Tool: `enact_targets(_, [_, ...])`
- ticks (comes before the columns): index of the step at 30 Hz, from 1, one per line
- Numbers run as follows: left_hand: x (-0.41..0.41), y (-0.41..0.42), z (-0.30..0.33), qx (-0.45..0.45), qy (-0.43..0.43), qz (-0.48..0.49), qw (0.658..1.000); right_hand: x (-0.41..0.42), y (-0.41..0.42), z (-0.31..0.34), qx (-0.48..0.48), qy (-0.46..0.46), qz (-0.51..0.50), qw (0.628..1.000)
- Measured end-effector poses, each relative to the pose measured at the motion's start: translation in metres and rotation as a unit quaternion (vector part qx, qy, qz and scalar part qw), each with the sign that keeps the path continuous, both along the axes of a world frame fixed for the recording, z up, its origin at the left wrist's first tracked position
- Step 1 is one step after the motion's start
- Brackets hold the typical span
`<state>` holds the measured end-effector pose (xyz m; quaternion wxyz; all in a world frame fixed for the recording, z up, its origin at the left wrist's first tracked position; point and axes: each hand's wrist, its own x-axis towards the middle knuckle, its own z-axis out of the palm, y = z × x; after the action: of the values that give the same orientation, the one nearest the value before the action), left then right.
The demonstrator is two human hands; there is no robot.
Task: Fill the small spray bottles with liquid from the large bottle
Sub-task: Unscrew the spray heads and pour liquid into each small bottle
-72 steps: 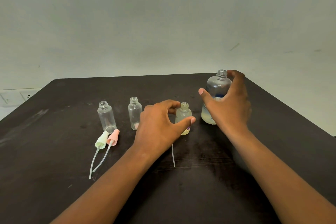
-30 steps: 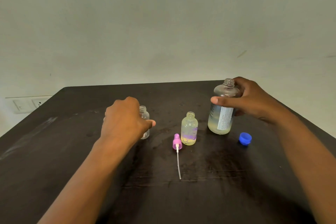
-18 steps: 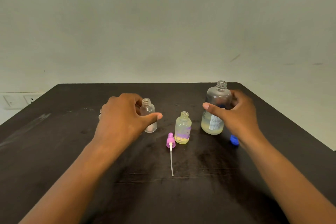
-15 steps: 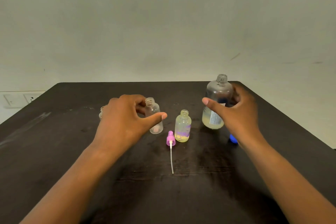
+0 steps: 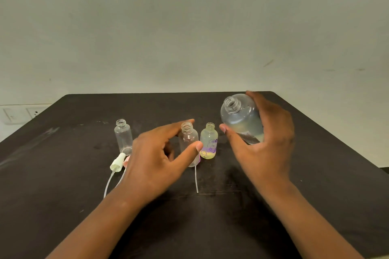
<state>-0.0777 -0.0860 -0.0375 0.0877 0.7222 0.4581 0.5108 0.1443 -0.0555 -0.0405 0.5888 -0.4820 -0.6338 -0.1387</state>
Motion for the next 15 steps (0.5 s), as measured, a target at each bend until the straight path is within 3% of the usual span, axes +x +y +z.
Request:
enact_targets(5, [0.007,0.001,-0.006,-0.021,-0.079,-0.030,0.996,0.001,0.001,-0.005,0.003,-0.016,-0.018,1.000])
enact_targets(15, [0.019,-0.003,-0.006,-0.047,-0.095,-0.051,0.993,0.000,0.004,-0.011,0.004,-0.058,-0.018,0.998])
